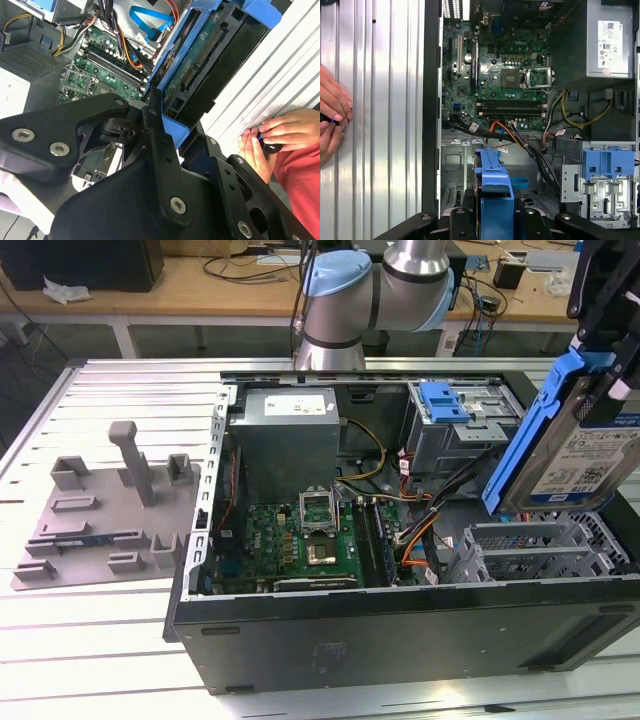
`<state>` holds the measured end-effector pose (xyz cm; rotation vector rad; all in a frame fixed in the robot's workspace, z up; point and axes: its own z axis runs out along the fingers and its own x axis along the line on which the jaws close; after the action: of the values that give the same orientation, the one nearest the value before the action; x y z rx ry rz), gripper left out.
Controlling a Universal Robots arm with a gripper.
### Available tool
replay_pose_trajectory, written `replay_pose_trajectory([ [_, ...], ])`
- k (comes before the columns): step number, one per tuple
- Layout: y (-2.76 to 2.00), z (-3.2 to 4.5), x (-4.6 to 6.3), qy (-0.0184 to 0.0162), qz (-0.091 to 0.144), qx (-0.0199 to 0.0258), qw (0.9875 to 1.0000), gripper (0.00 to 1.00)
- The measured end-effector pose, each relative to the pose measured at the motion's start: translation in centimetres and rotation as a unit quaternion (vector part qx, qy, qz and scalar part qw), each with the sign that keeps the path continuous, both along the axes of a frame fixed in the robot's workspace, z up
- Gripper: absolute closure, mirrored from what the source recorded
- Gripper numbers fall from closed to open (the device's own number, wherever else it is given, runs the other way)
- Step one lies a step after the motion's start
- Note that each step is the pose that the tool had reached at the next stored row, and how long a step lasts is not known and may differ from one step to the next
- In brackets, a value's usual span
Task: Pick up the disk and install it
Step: 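Insert the disk into the insertion slot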
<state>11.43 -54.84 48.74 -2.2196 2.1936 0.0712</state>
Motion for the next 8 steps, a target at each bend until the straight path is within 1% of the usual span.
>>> replay_pose_trajectory([
  [8, -0.02, -0.38, -0.05, -0.0015, 0.004, 0.0001, 1.0, 0.63],
])
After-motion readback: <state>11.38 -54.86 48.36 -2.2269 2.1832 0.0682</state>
